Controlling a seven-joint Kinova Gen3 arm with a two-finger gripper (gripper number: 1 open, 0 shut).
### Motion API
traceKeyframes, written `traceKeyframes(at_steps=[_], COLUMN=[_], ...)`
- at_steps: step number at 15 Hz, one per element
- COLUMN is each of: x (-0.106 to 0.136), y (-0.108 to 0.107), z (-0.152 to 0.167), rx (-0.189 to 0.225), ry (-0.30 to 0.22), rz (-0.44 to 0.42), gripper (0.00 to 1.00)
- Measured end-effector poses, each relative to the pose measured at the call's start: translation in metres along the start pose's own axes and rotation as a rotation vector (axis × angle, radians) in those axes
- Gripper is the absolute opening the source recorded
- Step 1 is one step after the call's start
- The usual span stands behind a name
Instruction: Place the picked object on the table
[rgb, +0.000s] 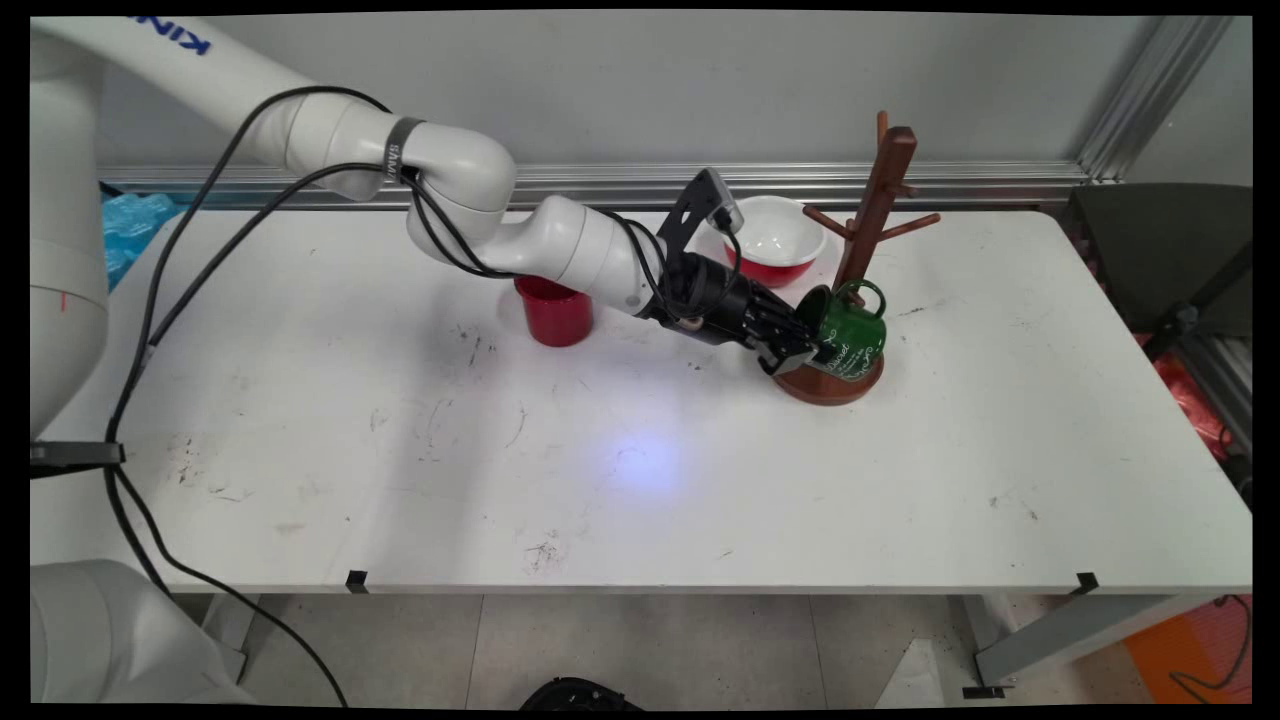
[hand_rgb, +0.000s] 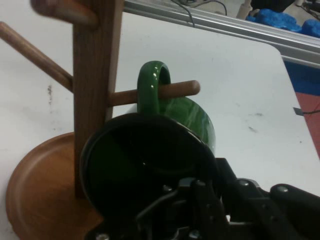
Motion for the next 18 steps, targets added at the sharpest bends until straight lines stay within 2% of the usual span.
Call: traceKeyframes(at_steps=[11, 18], x=[0.029, 0.042], y=[0.031, 0.045], z=[-0.036, -0.07], rx=[-0.012, -0.018], ry=[-0.005, -0.034], rz=[-0.03, -0.043], gripper=[0.0, 0.0])
